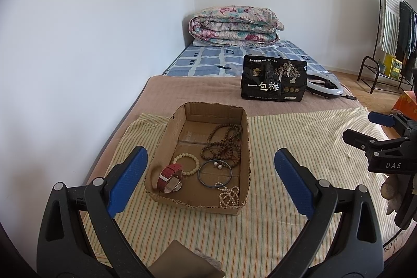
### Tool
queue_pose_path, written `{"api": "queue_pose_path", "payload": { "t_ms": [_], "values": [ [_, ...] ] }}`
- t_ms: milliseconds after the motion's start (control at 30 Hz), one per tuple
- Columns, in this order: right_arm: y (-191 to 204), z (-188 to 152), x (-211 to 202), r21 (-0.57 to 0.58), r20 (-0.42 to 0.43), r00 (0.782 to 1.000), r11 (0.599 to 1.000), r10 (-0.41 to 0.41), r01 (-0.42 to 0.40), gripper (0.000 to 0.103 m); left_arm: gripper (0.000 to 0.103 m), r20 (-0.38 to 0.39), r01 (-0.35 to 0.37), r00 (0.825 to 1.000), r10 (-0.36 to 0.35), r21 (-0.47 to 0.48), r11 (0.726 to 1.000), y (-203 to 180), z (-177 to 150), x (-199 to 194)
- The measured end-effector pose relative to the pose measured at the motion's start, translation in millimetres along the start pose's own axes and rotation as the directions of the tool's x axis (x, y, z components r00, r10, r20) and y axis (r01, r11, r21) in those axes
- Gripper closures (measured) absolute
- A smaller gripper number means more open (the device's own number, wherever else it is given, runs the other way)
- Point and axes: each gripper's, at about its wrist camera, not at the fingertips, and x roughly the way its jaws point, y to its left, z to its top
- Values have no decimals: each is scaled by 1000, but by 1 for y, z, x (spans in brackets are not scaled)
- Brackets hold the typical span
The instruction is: Organize jewelry
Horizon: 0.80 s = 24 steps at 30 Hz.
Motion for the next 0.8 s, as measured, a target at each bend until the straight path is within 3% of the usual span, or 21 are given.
{"api": "queue_pose_path", "payload": {
  "t_ms": [800],
  "values": [
    [0, -3, 2, 2, -5, 1000, 1000, 0, 0, 0, 3, -1, -4, 1000, 4, 1, 1000, -1, 0, 1]
  ]
}}
